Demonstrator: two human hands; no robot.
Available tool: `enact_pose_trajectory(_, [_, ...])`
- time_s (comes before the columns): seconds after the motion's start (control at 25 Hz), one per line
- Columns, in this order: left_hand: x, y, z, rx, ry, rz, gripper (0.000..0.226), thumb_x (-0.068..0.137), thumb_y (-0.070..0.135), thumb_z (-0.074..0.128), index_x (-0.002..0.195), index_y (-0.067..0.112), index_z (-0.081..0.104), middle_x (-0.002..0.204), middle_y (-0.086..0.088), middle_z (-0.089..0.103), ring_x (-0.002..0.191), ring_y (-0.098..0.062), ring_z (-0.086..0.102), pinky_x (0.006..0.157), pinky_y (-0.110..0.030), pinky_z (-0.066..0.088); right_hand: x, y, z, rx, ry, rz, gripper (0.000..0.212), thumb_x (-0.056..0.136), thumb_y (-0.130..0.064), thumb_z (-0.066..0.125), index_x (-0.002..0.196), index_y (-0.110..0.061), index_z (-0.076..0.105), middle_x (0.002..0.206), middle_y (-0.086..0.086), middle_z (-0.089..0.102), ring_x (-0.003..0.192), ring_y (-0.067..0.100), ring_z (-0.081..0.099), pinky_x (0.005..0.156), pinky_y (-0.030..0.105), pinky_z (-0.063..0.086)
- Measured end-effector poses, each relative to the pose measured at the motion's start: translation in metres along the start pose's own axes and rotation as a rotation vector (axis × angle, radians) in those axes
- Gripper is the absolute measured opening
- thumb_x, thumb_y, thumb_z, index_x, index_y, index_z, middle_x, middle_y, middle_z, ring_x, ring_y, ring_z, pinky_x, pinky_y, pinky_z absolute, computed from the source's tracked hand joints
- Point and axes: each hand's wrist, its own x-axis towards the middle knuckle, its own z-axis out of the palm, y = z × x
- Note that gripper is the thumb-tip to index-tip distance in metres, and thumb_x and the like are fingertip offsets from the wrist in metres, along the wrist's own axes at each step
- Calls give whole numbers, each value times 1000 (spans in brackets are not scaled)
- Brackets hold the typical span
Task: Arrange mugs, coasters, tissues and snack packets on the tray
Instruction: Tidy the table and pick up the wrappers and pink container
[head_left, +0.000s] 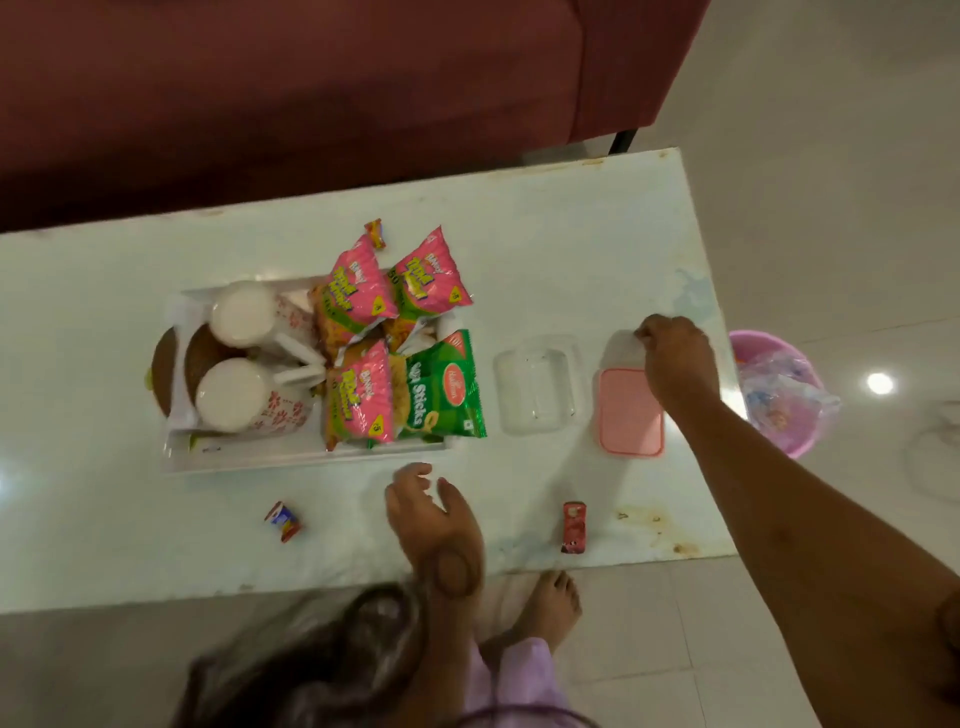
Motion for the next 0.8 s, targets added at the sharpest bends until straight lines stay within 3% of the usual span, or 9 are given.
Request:
enact_pose_trajectory(0.12, [45,-49,-45,151,172,-265,41,77,16,49,109,-9,57,106,-31,57,103,-46,53,92,-44,34,-11,-33,2,219,134,-38,27,91,-5,43,105,-9,66,105,16,68,97,33,63,85,37,51])
enact_pose_trajectory(0.2, [67,-70,-67,300,141,-429,45,84,13,60,125,-2,49,124,-29,51,117,-46,47,98,-43,31,-26,-59,3,385,182,-45,24,91,-9,45,102,-13,66,102,8,71,91,25,65,80,31,50])
enact_pose_trajectory(0.32, [93,-90,-81,391,16,-496,48,86,15,62,129,3,46,130,-30,45,120,-47,44,101,-48,35,-53,-86,12,472,187,-74,17,91,-11,48,96,-16,64,100,0,72,84,21,66,74,29,51])
enact_pose_trajectory(0.56, [102,-100,-77,316,-73,-424,16,85,7,61,100,2,60,103,-28,64,100,-44,58,85,-43,46,-86,-94,38,266,66,-36,13,93,-13,49,101,-12,60,99,9,69,85,27,65,72,33,51])
enact_pose_trajectory(0.72, [62,-64,-54,4,-87,-323,17,79,7,69,93,4,59,85,-19,71,84,-38,68,82,-41,53,-90,-95,44,239,57,-2,14,92,-10,52,104,-9,59,100,13,68,88,29,65,75,35,51])
enact_pose_trajectory(0.8, [42,-31,-39,-195,-124,-274,22,78,6,72,91,9,56,77,-7,69,74,-31,70,77,-44,56,-90,-94,43,275,80,28,14,91,-9,56,104,-9,60,102,13,68,93,28,64,78,34,50])
